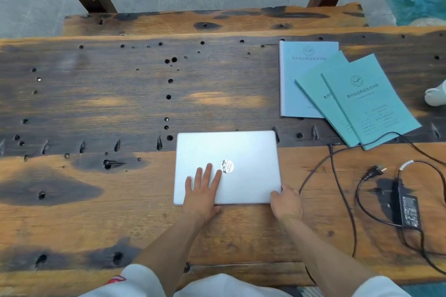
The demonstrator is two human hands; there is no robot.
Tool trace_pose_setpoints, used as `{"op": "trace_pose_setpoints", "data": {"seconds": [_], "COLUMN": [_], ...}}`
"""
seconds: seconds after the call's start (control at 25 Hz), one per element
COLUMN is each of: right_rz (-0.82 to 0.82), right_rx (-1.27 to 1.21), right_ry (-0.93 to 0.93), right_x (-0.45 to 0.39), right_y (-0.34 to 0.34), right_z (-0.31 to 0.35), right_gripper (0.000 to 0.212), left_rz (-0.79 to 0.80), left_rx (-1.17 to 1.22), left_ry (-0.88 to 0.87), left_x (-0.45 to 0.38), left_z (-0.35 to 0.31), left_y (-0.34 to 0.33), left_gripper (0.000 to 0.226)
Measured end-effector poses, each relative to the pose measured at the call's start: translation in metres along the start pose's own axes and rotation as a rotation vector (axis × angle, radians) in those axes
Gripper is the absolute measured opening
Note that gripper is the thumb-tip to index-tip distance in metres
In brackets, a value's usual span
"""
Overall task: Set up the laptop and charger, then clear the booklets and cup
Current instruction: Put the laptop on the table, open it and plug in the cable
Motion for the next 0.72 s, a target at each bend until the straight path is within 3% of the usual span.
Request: {"op": "trace_pose_setpoints", "data": {"seconds": [0.28, 0.44, 0.56, 0.64, 0.72], "right_rz": [0.045, 0.157, 0.224, 0.152, 0.01], "right_rx": [-0.099, -0.423, -0.572, -0.424, -0.006], "right_ry": [-0.084, -0.217, -0.238, -0.1, 0.076], "right_x": [-0.011, -0.018, -0.018, -0.012, 0.01], "right_y": [0.004, 0.001, -0.001, 0.007, 0.015], "right_z": [-0.008, -0.023, -0.027, -0.024, -0.022], "right_gripper": [0.038, 0.015, 0.019, 0.03, 0.042], "left_rz": [-0.028, -0.005, 0.029, 0.05, 0.061], "left_rx": [-0.251, -0.335, -0.38, -0.377, -0.353], "left_ry": [-0.12, -0.162, -0.202, -0.226, -0.233], "left_x": [-0.006, -0.004, -0.005, -0.005, -0.003], "left_z": [-0.029, -0.035, -0.041, -0.045, -0.046], "left_y": [0.01, 0.016, 0.017, 0.017, 0.019], "left_gripper": [0.091, 0.09, 0.089, 0.086, 0.084]}}
Point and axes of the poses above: each hand's wrist, its own x-axis away from the middle knuckle, its own y-axis out of the back of the hand, z = x × y, the point moved 10 cm from there along -x, towards the middle knuckle, and after that the axes turned 2 degrees about -y, right-handed, at the moved point
